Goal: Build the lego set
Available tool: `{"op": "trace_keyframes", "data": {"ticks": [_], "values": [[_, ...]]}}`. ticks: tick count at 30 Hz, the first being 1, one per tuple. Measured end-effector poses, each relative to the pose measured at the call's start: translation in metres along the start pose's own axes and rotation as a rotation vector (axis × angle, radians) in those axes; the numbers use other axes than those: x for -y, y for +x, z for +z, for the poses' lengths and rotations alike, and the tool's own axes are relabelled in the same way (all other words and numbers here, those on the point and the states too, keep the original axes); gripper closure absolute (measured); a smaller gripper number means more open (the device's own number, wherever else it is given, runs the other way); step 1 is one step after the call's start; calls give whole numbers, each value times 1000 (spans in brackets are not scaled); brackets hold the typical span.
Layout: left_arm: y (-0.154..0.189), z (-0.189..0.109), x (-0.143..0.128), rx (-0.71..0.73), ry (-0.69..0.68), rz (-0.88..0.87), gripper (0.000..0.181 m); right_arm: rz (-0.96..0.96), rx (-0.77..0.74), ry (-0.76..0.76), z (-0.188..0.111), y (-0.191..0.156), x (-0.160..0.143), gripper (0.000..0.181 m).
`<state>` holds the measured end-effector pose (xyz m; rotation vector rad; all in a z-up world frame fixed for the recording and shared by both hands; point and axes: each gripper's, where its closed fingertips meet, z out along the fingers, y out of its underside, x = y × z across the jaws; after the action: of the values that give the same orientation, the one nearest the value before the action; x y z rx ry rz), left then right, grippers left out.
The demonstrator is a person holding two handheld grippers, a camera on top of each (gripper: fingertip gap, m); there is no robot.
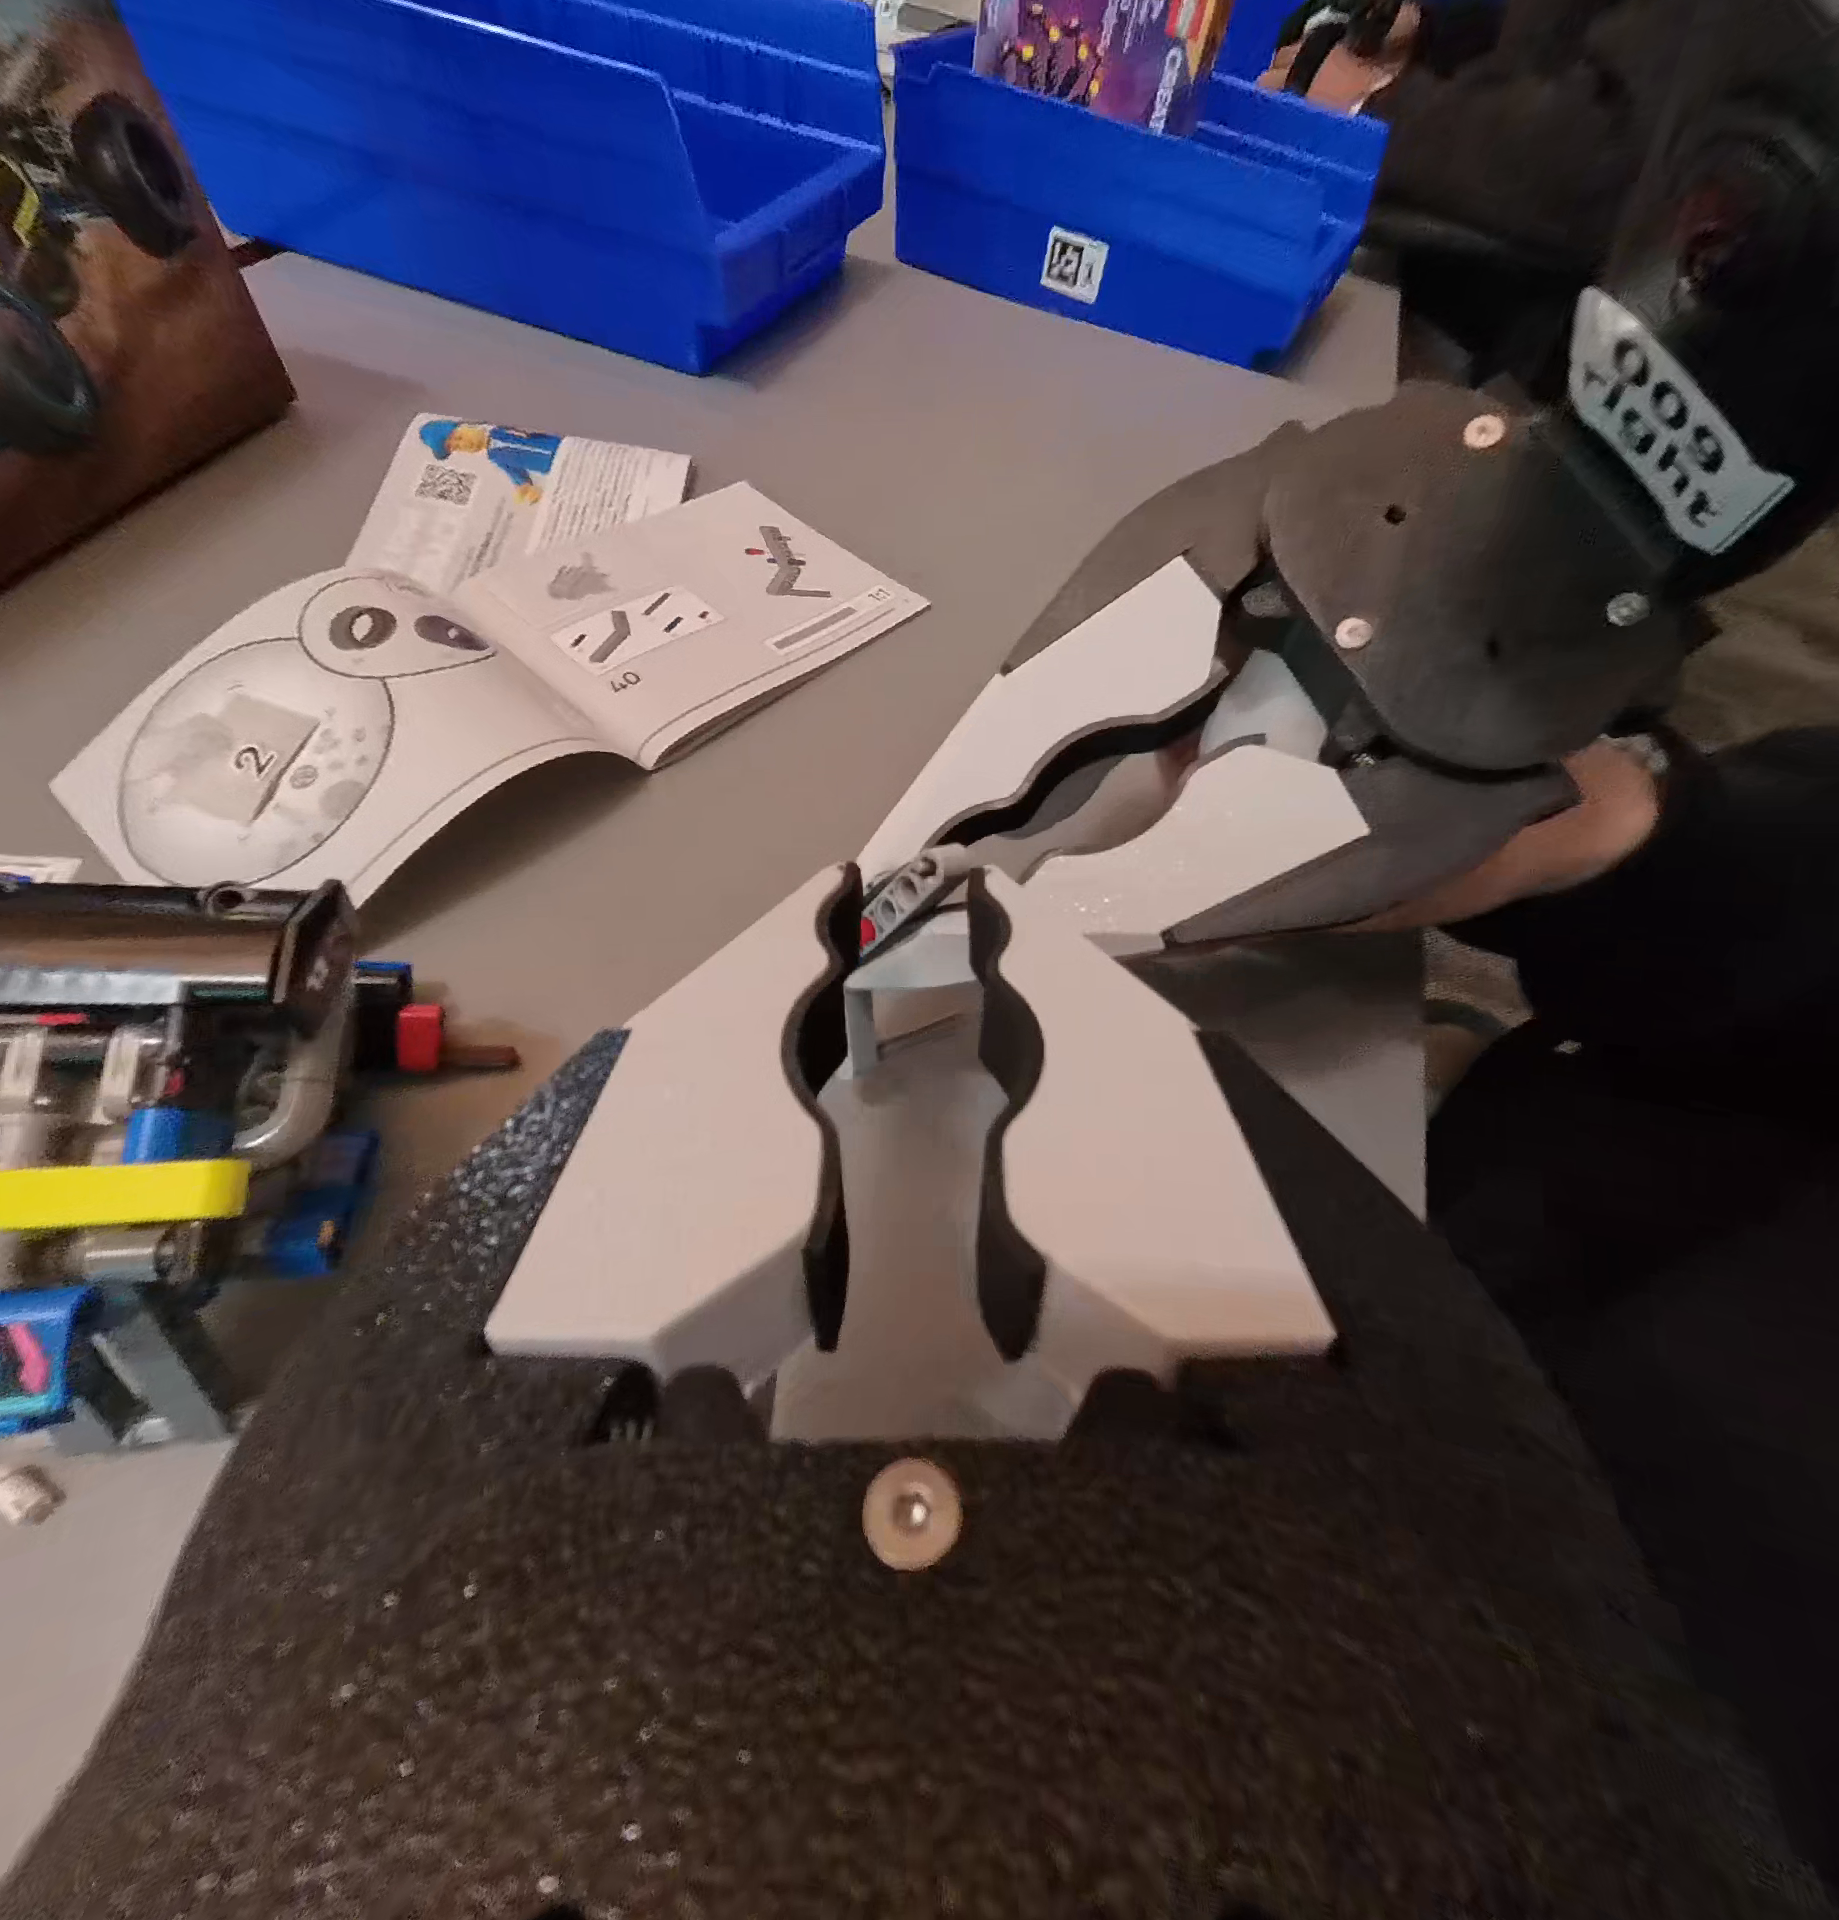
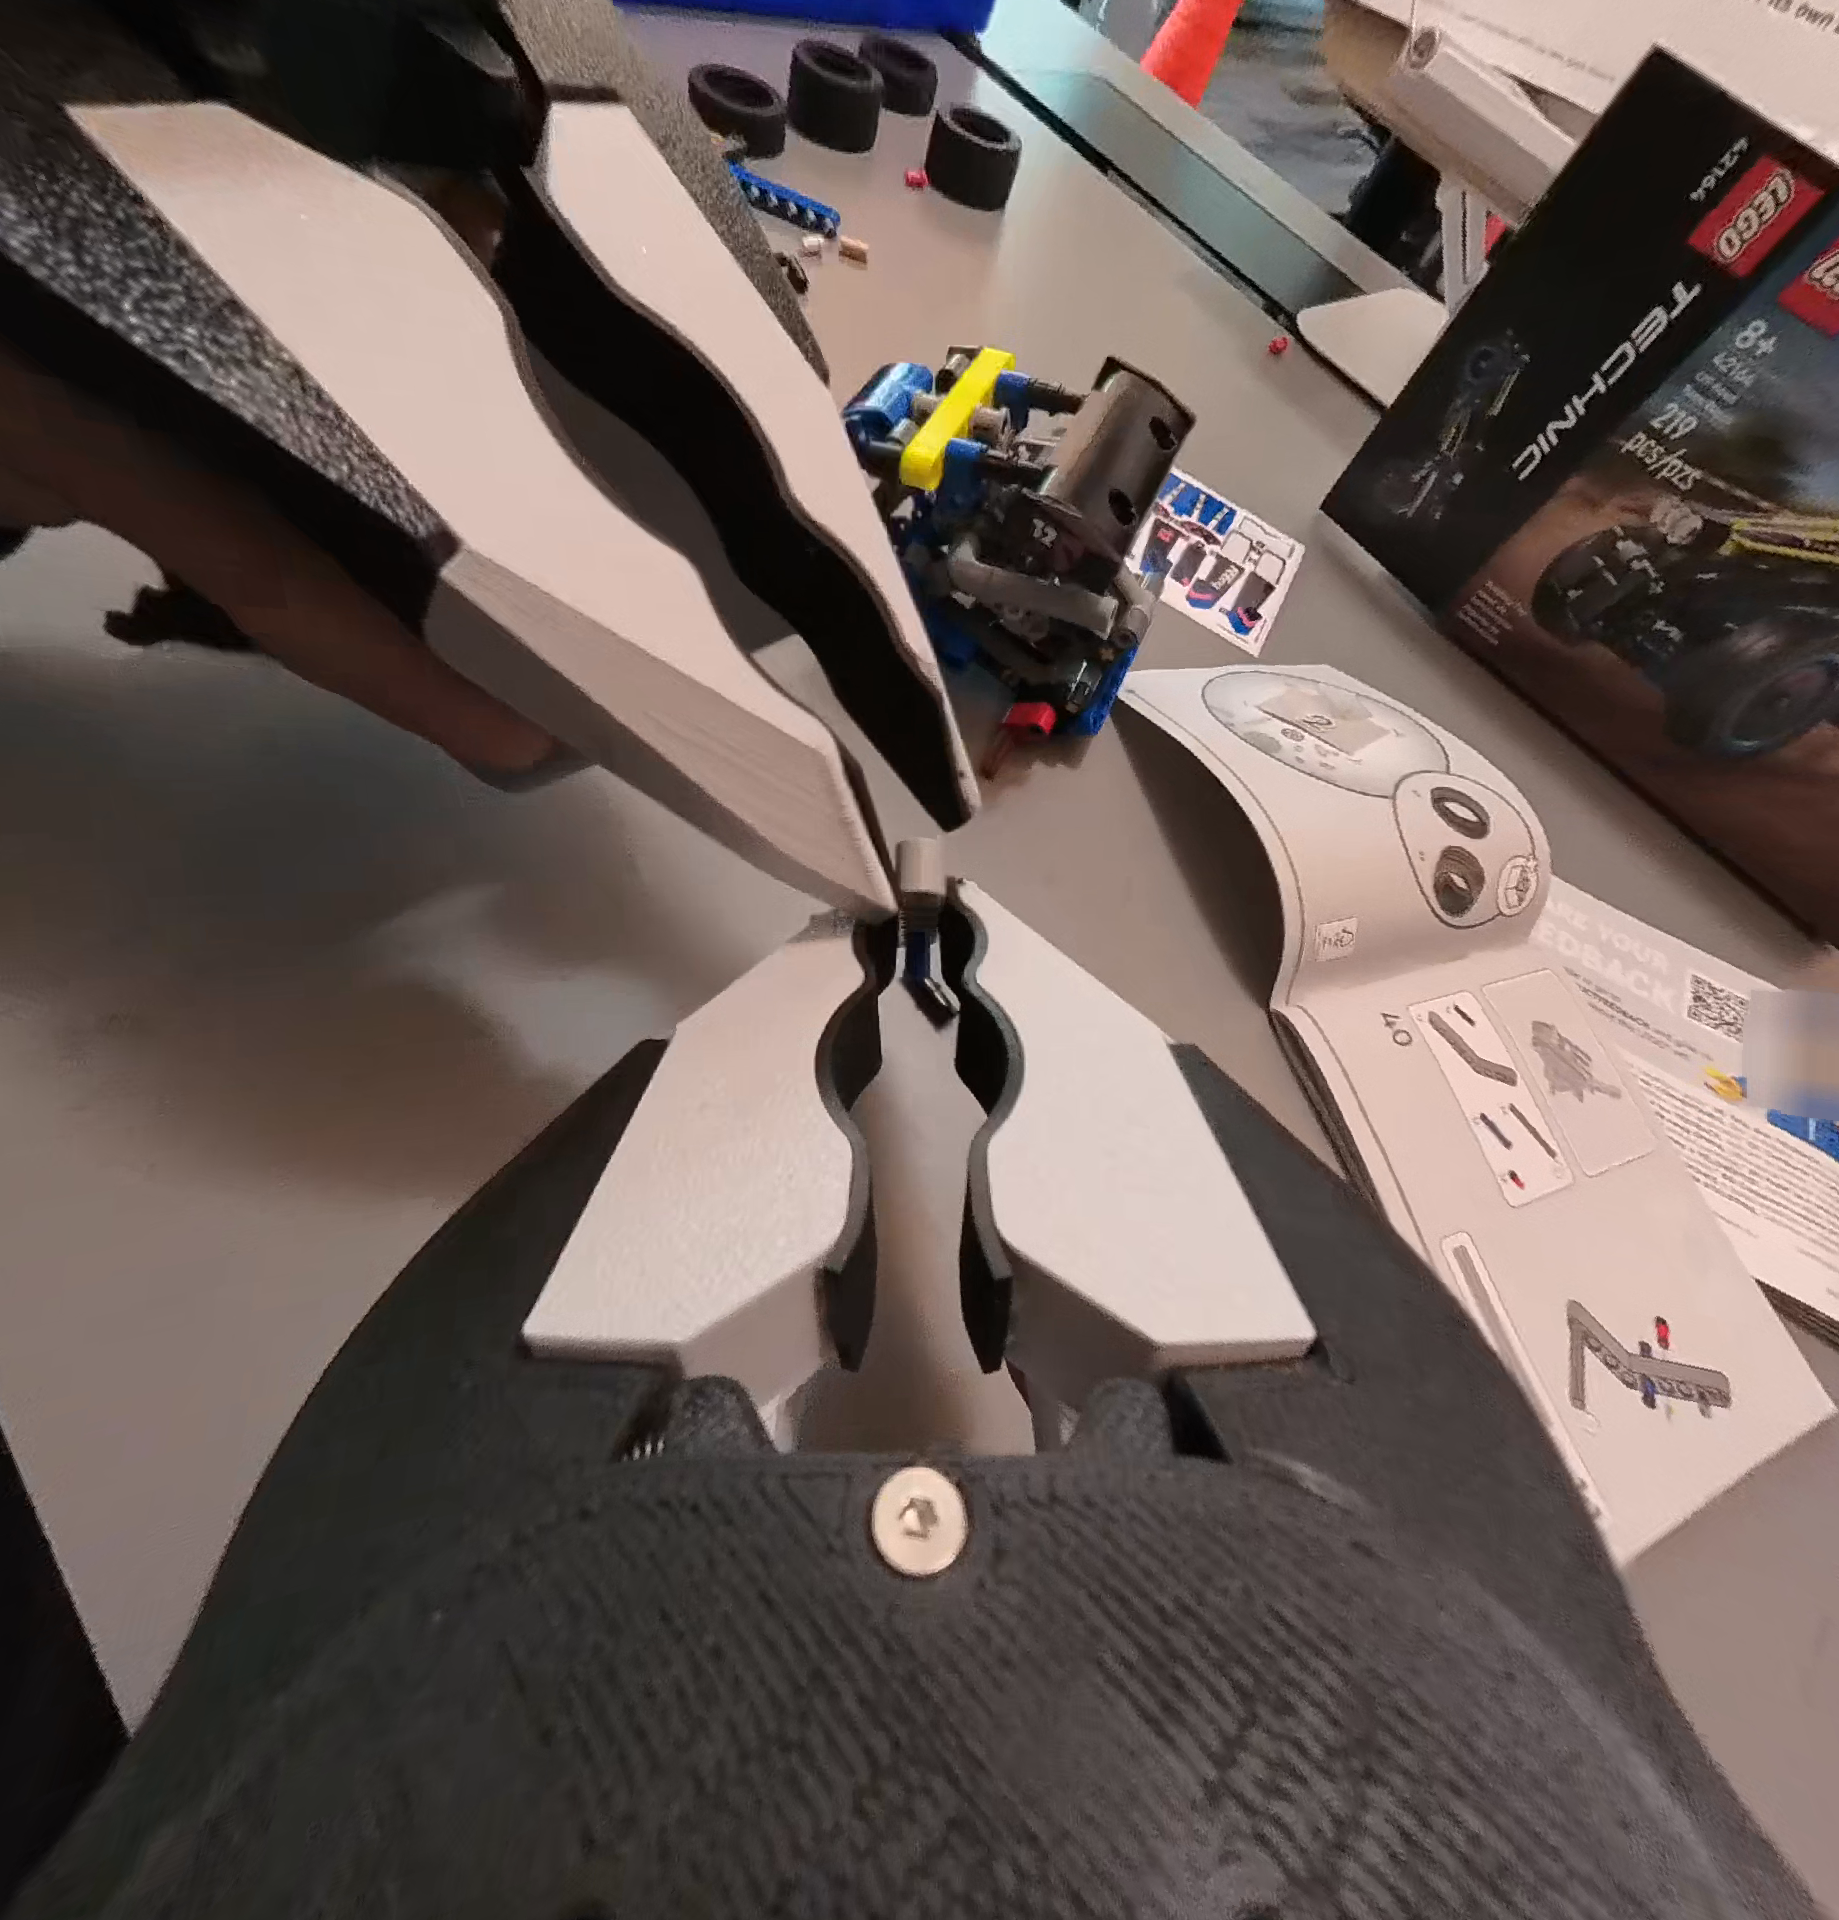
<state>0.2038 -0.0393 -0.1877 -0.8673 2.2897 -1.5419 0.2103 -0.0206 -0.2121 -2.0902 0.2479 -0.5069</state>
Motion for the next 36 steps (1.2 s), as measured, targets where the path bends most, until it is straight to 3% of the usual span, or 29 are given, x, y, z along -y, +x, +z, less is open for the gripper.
{"op": "trace_keyframes", "data": {"ticks": [6, 11, 16, 23, 27, 31, 36], "values": [[0, 0, 3, 94, -17, 164, 173, 24, -6, 14, 0, 2, 3, 175], [-4, -11, 16, 45, 77, 37, 176, 124, 32, 102, -8, 6, 10, 169], [-6, -16, 22, -57, 150, -141, 176, 102, 22, 129, -8, 3, 15, 175], [-10, -21, 26, -98, 196, -219, 176, 98, 2, 169, -9, 5, 22, 175], [-12, -18, 25, -49, 197, -161, 176, 170, -9, 211, -10, 10, 24, 175], [-7, -15, 29, 23, 187, -95, 156, 269, 28, 344, -21, 16, 38, 176], [-5, -23, 45, 140, 247, 1, 167, 292, 50, 431, -28, 15, 48, 175]]}}
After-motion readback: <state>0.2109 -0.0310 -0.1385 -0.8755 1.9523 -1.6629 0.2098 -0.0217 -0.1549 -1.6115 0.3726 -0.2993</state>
